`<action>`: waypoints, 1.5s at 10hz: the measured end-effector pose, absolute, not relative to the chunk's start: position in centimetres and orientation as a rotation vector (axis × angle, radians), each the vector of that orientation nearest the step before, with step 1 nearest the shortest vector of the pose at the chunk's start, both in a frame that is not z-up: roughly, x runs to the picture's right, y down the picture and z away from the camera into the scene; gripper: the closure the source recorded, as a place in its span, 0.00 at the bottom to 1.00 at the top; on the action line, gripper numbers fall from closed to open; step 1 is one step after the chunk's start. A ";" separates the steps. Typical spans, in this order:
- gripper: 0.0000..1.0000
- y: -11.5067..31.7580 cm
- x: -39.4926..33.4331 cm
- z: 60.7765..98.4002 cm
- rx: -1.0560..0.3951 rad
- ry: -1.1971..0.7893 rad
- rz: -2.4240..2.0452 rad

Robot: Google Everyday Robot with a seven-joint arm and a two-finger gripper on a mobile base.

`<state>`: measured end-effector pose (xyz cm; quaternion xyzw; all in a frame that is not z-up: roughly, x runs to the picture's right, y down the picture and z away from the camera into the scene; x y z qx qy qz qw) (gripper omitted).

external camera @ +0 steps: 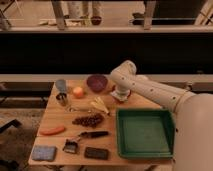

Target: Wipe red bowl with towel

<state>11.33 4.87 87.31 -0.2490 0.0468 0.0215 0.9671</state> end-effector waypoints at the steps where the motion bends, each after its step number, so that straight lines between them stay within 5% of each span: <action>1: 1.00 4.5 12.1 87.1 -0.476 0.109 0.075; 7: 1.00 1.8 15.7 84.9 -0.334 0.114 0.237; 15: 1.00 -0.2 12.2 89.3 -0.353 0.073 0.193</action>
